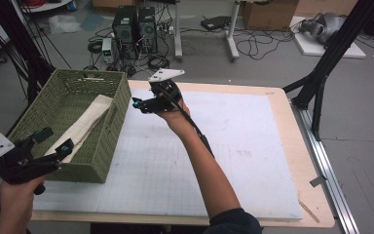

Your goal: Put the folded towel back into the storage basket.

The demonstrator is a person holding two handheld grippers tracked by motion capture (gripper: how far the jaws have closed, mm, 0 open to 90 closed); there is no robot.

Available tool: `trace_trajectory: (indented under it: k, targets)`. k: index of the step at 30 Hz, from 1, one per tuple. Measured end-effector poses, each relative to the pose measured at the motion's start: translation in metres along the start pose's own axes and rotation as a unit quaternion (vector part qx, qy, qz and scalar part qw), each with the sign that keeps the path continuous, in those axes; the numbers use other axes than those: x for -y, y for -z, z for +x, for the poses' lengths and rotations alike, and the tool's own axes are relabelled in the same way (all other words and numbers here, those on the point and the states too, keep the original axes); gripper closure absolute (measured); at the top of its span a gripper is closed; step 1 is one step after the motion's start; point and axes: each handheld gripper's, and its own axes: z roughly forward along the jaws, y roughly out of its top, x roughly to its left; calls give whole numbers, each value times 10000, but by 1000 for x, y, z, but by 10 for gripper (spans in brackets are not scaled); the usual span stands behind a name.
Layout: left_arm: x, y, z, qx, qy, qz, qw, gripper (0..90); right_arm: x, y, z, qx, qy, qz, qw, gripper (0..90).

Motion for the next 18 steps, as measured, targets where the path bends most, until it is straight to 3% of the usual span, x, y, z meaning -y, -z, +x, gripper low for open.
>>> trace_trajectory:
  k: [10,18]
  targets:
    - [1,-21,-13,291,-104,64,9995,177,23,41,-13,274,-103,-24,9996,162]
    - [2,-37,-24,579,-57,194,9981,178,49,80,-20,563,-136,96,9983,162]
